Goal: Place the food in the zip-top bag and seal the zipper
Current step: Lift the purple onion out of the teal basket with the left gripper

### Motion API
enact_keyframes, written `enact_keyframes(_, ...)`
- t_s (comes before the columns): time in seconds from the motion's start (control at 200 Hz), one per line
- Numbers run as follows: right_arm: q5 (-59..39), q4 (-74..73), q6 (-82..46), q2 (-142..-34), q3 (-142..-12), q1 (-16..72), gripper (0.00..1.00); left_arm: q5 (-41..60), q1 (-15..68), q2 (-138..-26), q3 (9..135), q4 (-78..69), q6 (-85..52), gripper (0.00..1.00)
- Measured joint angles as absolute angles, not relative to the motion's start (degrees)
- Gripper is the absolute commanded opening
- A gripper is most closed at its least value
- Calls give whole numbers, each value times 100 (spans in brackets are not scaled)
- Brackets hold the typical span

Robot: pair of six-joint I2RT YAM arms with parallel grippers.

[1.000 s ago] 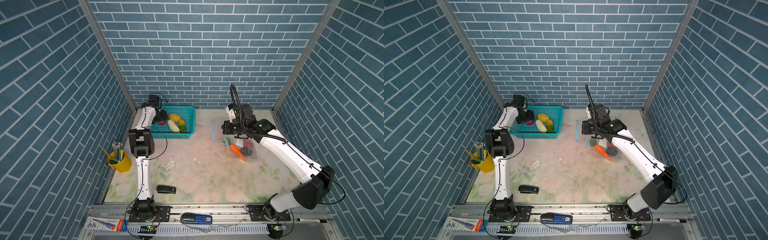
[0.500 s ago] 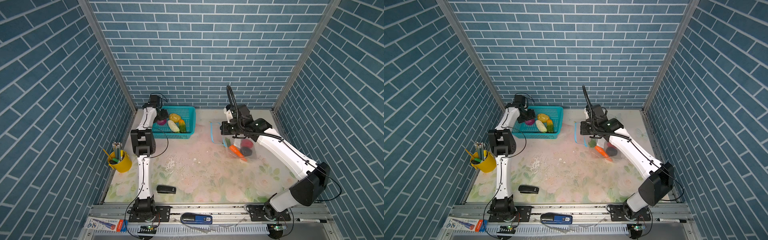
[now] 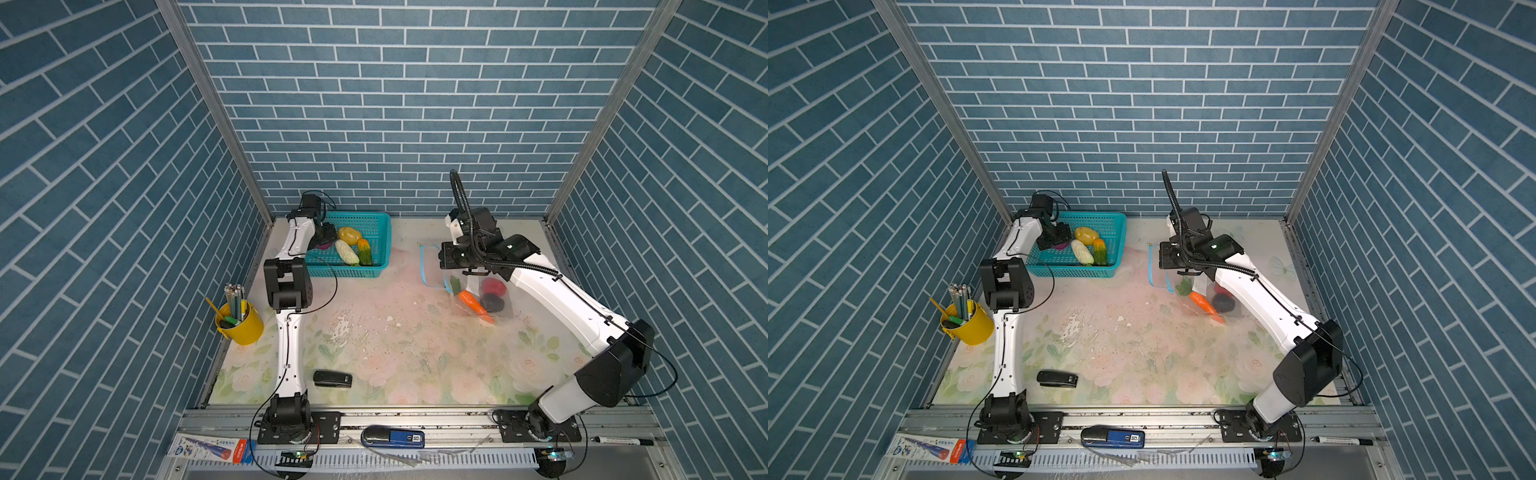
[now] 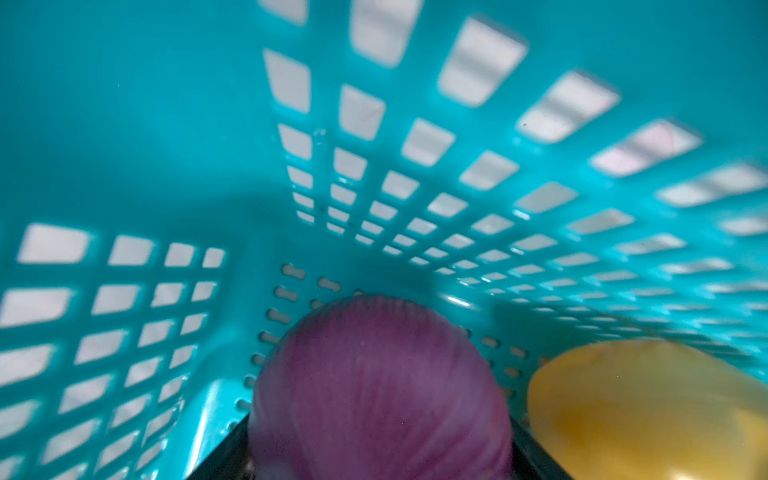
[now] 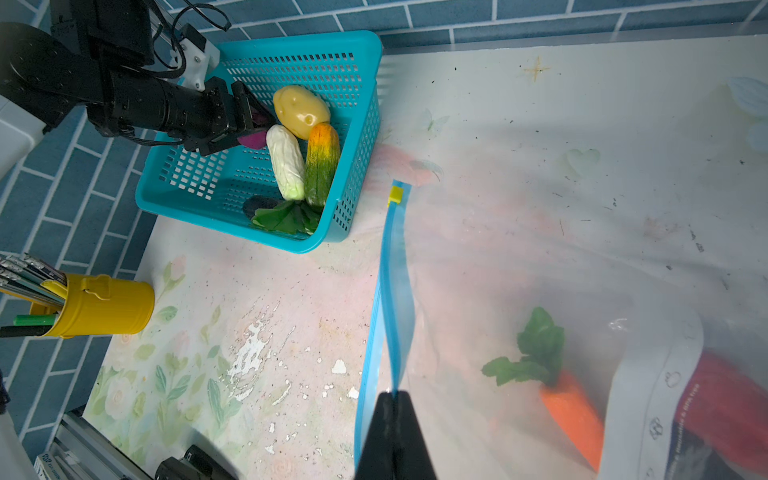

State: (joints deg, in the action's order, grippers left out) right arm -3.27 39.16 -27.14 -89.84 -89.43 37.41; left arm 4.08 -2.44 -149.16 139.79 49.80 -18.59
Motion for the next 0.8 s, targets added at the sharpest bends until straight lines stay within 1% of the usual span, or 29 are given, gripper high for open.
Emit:
enact_keyframes(0.13,-327,3931,-2714,-9028,-8956,3741,0,403,-250,-14916,13981,4895,-1855,84)
enact_keyframes(0.4,-327,3986,-2714,-9115,-9061,3741,0,412,-250,-14916,13965,4525,-1887,86)
enact_keyframes(0.795,-325,4005,-2714,-9183,-9142,3741,0,414,-250,-14916,13924,4390,-1883,72)
